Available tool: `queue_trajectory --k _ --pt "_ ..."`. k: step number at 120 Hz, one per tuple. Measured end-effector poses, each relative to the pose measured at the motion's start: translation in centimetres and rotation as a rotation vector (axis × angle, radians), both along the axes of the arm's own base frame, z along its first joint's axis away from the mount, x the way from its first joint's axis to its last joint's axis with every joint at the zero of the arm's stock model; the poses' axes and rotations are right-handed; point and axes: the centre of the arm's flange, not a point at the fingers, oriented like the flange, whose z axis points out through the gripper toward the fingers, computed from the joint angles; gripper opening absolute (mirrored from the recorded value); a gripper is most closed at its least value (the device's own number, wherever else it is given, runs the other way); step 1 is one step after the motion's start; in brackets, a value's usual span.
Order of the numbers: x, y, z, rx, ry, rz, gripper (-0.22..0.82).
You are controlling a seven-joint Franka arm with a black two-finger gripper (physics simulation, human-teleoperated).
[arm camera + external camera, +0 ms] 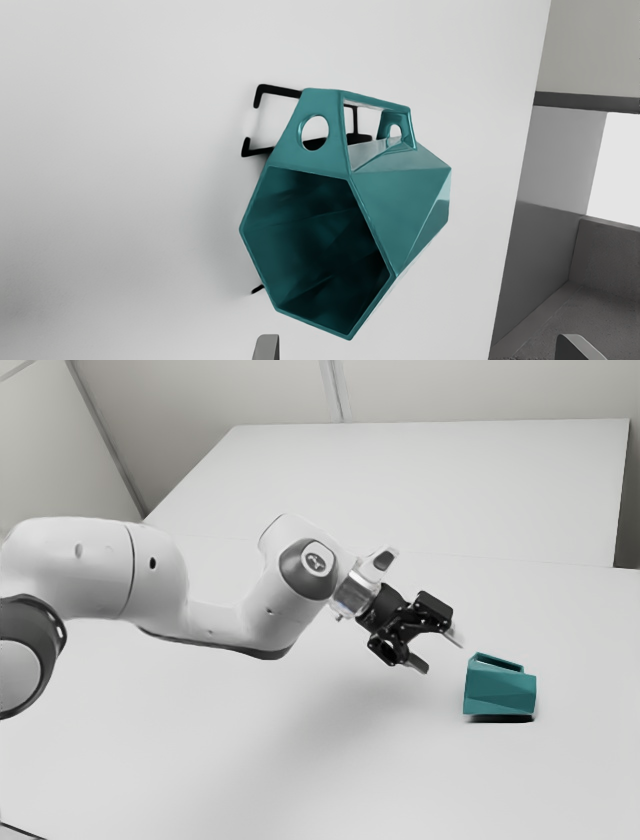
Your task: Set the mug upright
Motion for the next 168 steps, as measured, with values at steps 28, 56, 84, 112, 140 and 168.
queue_trajectory --k 28,56,84,112,140,168 --pt "0.1 -4.2 -3.3 -0.094 0.008 0.003 0.6" --pt "0.2 -5.9 -5.0 -0.129 -0.011 -0.014 0.6" --pt "0.7 -6.8 -6.0 -0.171 -0.024 -0.011 0.47" --pt "0.7 -6.9 -6.1 -0.19 -0.053 -0.023 0.18" --pt "1.1 -6.9 -5.2 -0.195 -0.1 -0.049 -0.08" --pt "1.2 -7.1 -3.7 -0.196 -0.148 -0.074 -0.12"
